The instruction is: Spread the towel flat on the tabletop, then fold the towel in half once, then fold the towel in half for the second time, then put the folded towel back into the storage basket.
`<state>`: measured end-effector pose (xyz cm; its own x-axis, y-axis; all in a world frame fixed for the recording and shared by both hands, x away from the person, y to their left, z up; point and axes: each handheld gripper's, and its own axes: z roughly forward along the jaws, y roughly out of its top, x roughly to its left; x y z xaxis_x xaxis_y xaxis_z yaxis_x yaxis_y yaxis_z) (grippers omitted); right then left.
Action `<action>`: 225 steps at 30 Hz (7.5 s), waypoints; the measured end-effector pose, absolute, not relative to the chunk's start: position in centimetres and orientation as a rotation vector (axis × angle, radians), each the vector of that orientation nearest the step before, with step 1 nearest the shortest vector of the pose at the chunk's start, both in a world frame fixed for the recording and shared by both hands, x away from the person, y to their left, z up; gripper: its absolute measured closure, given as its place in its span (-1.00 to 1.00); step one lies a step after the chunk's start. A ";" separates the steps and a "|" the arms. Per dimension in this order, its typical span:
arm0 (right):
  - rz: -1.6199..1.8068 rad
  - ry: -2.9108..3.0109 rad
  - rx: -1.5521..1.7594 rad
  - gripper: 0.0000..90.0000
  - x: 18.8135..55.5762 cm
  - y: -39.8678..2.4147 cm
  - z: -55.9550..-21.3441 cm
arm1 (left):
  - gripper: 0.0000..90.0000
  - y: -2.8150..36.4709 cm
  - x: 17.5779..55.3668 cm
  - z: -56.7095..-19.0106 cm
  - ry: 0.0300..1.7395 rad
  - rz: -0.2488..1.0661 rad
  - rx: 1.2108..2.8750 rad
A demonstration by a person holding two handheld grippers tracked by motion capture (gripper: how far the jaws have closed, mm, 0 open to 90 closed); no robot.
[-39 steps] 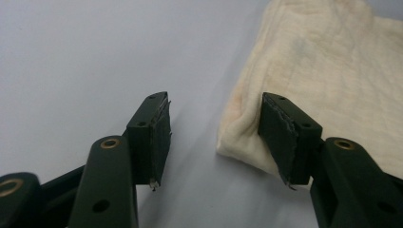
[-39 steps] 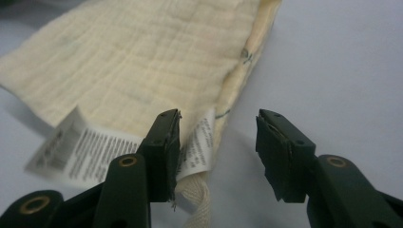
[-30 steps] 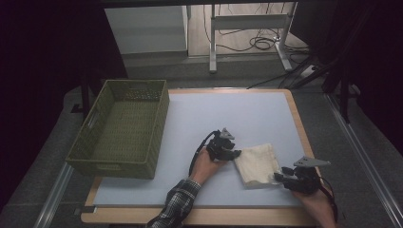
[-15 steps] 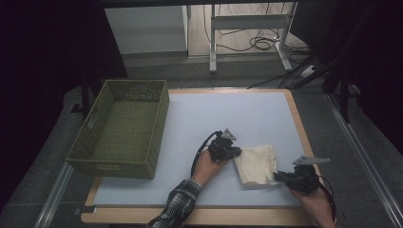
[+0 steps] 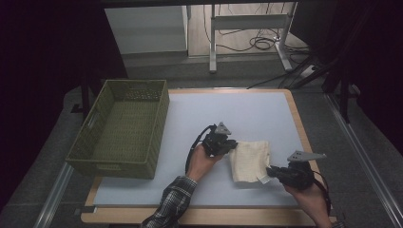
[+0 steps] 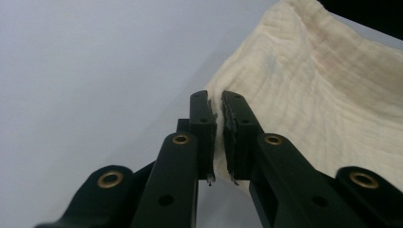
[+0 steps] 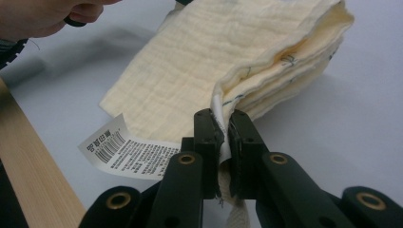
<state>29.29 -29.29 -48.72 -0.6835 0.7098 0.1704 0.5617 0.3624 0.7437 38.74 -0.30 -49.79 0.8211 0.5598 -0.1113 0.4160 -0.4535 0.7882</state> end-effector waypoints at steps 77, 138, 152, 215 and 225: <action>1.358 2.481 0.814 0.84 36.9 -9.2 -40.9 | 0.83 16.7 40.6 -38.8 0.984 0.628 2.146; 1.315 2.699 0.644 0.82 36.2 12.4 -44.1 | 0.83 34.1 36.7 -40.4 1.291 0.724 2.116; 1.194 2.757 0.704 0.80 36.1 12.4 -45.2 | 0.81 33.4 37.4 -42.8 1.282 0.670 2.162; 1.290 2.611 0.517 -0.53 35.1 3.6 -43.5 | -0.81 28.5 38.1 -43.5 1.260 0.488 1.974; 1.291 2.618 0.531 -0.68 35.1 0.9 -44.0 | -0.90 25.8 37.8 -42.9 1.207 0.459 1.989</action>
